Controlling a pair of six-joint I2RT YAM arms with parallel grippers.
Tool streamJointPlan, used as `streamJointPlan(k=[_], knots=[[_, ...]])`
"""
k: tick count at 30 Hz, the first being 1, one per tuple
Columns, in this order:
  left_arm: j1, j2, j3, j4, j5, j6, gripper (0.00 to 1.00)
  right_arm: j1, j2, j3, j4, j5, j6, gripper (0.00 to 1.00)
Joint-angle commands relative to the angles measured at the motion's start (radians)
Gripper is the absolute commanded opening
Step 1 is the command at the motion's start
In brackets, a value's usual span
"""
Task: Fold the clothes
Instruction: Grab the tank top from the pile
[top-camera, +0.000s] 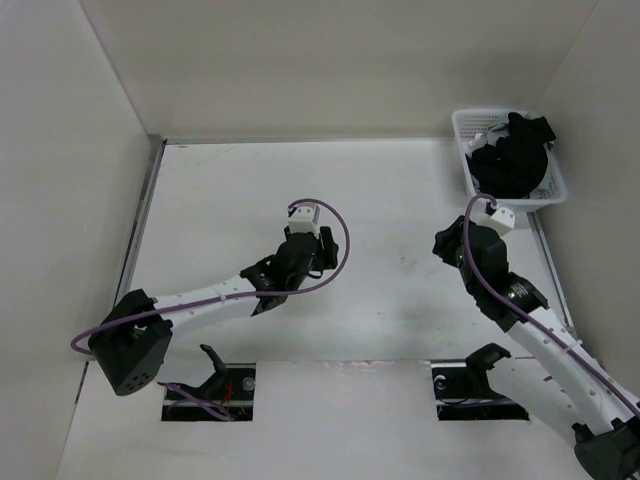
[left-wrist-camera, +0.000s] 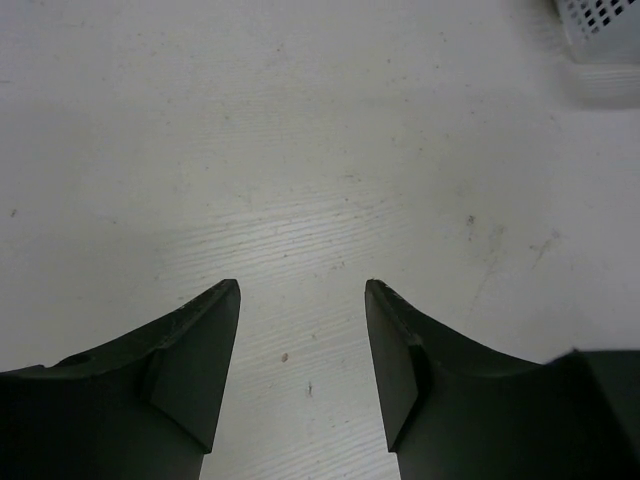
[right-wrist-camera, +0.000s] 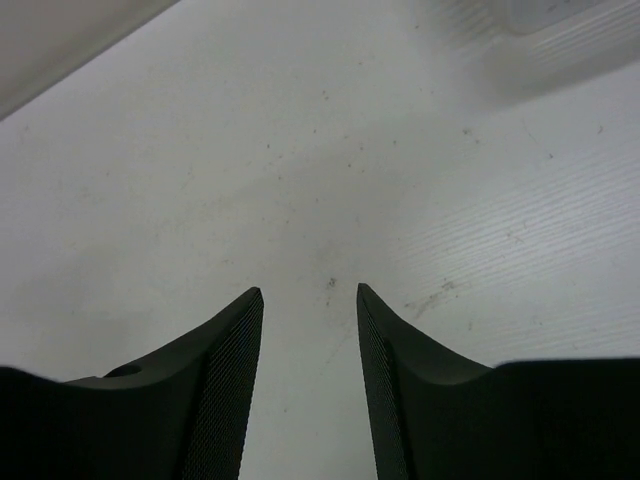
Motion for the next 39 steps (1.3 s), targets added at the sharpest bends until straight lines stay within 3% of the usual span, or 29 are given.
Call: streamJointPlan(k=[1, 3, 5, 7, 9, 10, 13, 15, 17, 21, 27, 30, 32, 34, 37, 39], knots=[[0.002, -0.013, -0.017, 0.156, 0.052, 0.023, 0.51, -0.054, 0.028, 0.032, 0.113, -0.040, -0.029, 0.38], [-0.004, -0.036, -0.062, 0.220, 0.069, 0.038, 0.44, -0.097, 0.065, 0.060, 0.138, -0.060, -0.040, 0.23], [-0.009, -0.061, -0.105, 0.282, 0.087, 0.047, 0.27, -0.169, 0.122, 0.104, 0.165, -0.067, -0.065, 0.05], [-0.009, -0.079, -0.132, 0.319, 0.106, 0.049, 0.11, -0.266, 0.201, 0.173, 0.182, -0.077, -0.081, 0.01], [-0.001, -0.094, -0.151, 0.330, 0.110, 0.046, 0.06, -0.370, 0.293, 0.244, 0.220, -0.077, -0.100, 0.01], [0.003, -0.101, -0.157, 0.330, 0.110, 0.044, 0.06, -0.425, 0.344, 0.276, 0.246, -0.080, -0.103, 0.03], [0.037, -0.111, -0.177, 0.331, 0.112, 0.035, 0.12, -0.572, 0.511, 0.376, 0.329, -0.131, -0.088, 0.25], [0.055, -0.102, -0.181, 0.333, 0.112, 0.018, 0.23, -0.628, 0.618, 0.449, 0.357, -0.163, -0.095, 0.41], [0.066, -0.085, -0.188, 0.343, 0.112, 0.003, 0.31, -0.685, 0.747, 0.551, 0.343, -0.177, -0.098, 0.49], [0.071, -0.046, -0.195, 0.380, 0.121, -0.005, 0.41, -0.768, 0.959, 0.713, 0.319, -0.252, -0.088, 0.50], [0.080, -0.010, -0.201, 0.414, 0.121, -0.010, 0.42, -0.800, 1.123, 0.830, 0.325, -0.352, -0.094, 0.45], [0.083, 0.011, -0.206, 0.437, 0.124, -0.016, 0.43, -0.800, 1.162, 0.849, 0.337, -0.376, -0.091, 0.33], [0.085, 0.024, -0.203, 0.443, 0.129, -0.017, 0.43, -0.797, 1.183, 0.856, 0.360, -0.390, -0.091, 0.32], [0.085, 0.033, -0.203, 0.451, 0.130, -0.020, 0.43, -0.798, 1.197, 0.867, 0.368, -0.387, -0.082, 0.37], [0.085, 0.030, -0.204, 0.454, 0.139, -0.020, 0.43, -0.798, 1.203, 0.869, 0.401, -0.383, -0.080, 0.56], [0.088, 0.025, -0.209, 0.460, 0.139, -0.020, 0.43, -0.800, 1.211, 0.884, 0.403, -0.386, -0.074, 0.54]])
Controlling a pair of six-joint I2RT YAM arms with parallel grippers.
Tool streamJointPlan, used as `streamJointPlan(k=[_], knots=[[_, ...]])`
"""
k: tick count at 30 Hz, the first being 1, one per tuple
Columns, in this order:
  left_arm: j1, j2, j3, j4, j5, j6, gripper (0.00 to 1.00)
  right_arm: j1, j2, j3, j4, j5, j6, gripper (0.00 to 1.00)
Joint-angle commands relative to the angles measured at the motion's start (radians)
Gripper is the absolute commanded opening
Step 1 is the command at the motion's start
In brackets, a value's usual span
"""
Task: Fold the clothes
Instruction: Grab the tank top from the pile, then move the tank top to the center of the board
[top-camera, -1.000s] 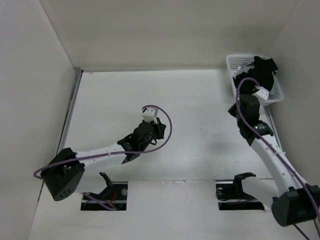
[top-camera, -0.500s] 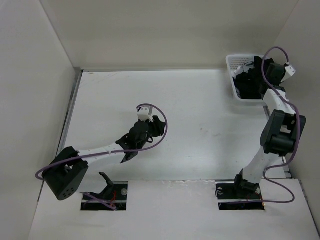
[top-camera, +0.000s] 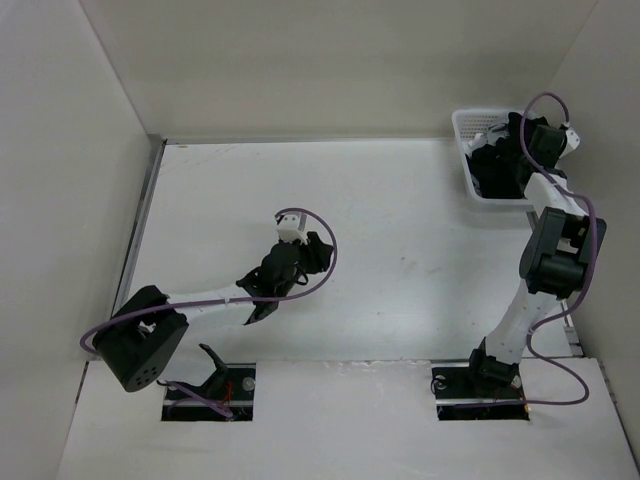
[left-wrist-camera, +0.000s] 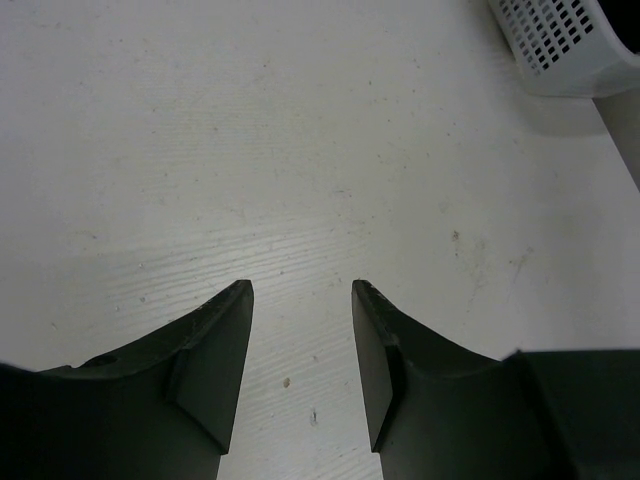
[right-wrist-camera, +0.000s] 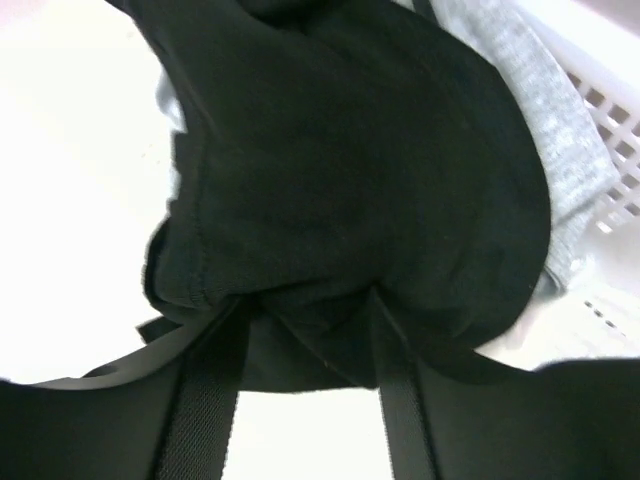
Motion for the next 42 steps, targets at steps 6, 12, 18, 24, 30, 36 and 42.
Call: streamJointPlan(k=[6, 12, 18, 24, 30, 36, 42], knots=[[0.013, -0.022, -0.018, 0.079, 0.019, -0.011, 0.43, -0.010, 0.035, 0.104, 0.042, -0.021, 0.010, 0.13], [0.017, -0.028, -0.023, 0.085, 0.019, -0.011, 0.43, -0.004, -0.171, -0.038, 0.138, -0.018, 0.011, 0.00], [0.019, -0.045, -0.028, 0.086, 0.016, -0.013, 0.42, 0.131, -0.603, -0.196, 0.206, -0.023, 0.004, 0.01], [0.042, -0.184, -0.044, 0.033, 0.001, -0.016, 0.41, 0.432, -0.890, -0.166, 0.096, -0.012, -0.064, 0.02], [0.112, -0.433, -0.069, -0.093, -0.070, -0.050, 0.41, 0.744, -0.964, -0.150, 0.048, -0.003, -0.084, 0.06], [0.240, -0.570, -0.113, -0.220, -0.045, -0.125, 0.41, 0.855, -0.817, -0.443, 0.215, -0.059, -0.006, 0.08], [0.370, -0.529, -0.140, -0.254, 0.048, -0.197, 0.41, 0.803, -0.413, -0.408, 0.375, -0.231, 0.048, 0.31]])
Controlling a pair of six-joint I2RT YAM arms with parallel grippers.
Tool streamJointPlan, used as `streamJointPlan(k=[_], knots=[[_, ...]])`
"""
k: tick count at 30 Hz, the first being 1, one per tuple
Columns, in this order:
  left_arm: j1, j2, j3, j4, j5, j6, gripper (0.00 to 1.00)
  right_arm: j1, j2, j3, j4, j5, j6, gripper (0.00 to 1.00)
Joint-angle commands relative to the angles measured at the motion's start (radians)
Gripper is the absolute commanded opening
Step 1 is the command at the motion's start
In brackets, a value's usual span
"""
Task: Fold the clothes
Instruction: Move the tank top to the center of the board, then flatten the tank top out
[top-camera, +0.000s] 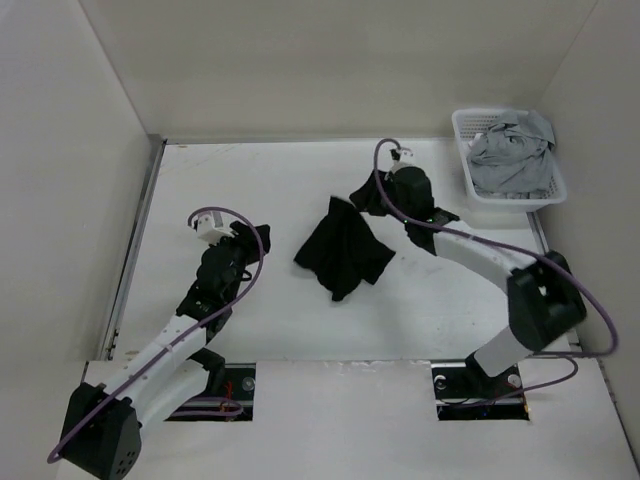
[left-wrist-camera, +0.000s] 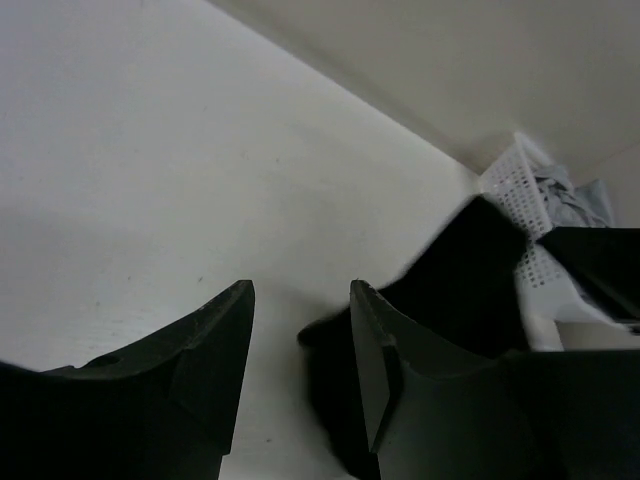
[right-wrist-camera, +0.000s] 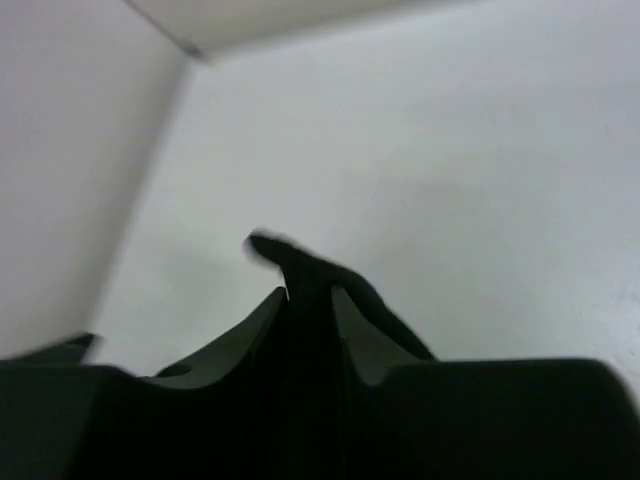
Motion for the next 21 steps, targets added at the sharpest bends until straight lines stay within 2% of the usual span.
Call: streamJointPlan(k=[1, 4, 6, 7, 10, 11, 13, 15, 17, 21], knots=[[0.044, 0.055, 0.000, -0.022, 0.095, -0.062, 0.41, -0.043, 0.128, 0.093, 0.090, -0.074, 0.036, 0.41], [0.034, 0.124, 0.011, -0.011, 0.127, -0.064, 0.41, -0.045, 0.117, 0.101, 0.070, -0.004, 0.024, 0.57], [0.000, 0.180, 0.015, -0.003, 0.129, -0.056, 0.39, -0.021, 0.063, 0.046, 0.057, 0.050, 0.004, 0.56], [-0.018, 0.210, 0.023, -0.002, 0.129, -0.052, 0.38, -0.004, 0.025, 0.000, 0.050, 0.091, 0.002, 0.51], [-0.067, 0.294, 0.049, -0.003, 0.126, -0.030, 0.35, 0.053, -0.087, -0.166, -0.010, 0.218, 0.022, 0.14], [-0.083, 0.323, 0.063, -0.012, 0.129, -0.021, 0.35, 0.071, -0.113, -0.218, -0.044, 0.254, 0.045, 0.09], [-0.118, 0.375, 0.084, -0.022, 0.134, -0.006, 0.34, 0.104, -0.146, -0.305, -0.102, 0.291, 0.105, 0.08], [-0.147, 0.412, 0.097, -0.038, 0.124, 0.005, 0.34, 0.134, -0.167, -0.374, -0.116, 0.297, 0.151, 0.13], [-0.162, 0.438, 0.103, -0.071, 0.108, 0.016, 0.34, 0.189, -0.184, -0.419, -0.110, 0.280, 0.178, 0.22], [-0.167, 0.474, 0.109, -0.101, 0.066, 0.025, 0.38, 0.334, -0.158, -0.410, -0.107, 0.233, 0.188, 0.47]])
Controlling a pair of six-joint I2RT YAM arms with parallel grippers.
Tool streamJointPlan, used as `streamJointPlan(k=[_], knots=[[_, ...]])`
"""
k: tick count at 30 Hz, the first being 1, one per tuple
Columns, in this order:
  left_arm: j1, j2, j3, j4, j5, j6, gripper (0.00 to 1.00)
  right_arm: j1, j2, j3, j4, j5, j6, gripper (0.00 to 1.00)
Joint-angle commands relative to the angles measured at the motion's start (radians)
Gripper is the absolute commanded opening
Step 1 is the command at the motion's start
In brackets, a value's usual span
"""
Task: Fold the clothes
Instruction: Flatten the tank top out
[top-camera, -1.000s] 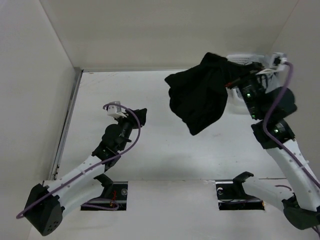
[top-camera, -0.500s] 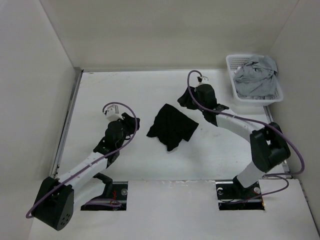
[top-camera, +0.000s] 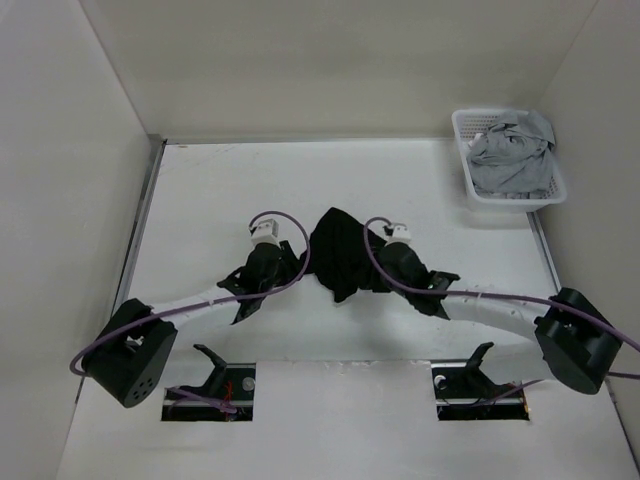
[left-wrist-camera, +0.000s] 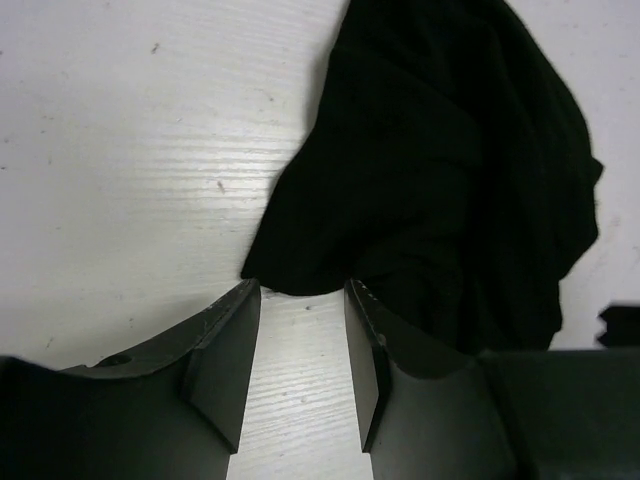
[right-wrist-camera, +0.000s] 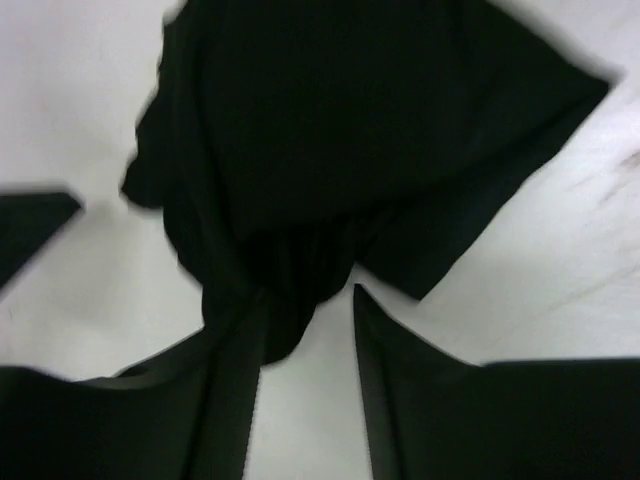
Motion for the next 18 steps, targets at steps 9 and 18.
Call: streamJointPlan(k=[9, 18], knots=[[-0.001, 0.143, 0.104, -0.034, -0.032, 0.032, 0.38, 0.189, 0.180, 0.055, 0.128, -0.015, 0.144, 0.52], [-0.012, 0.244, 0.137, -0.025, -0.032, 0.020, 0.28, 0.192, 0.228, 0.052, 0.167, -0.007, 0.167, 0.21]])
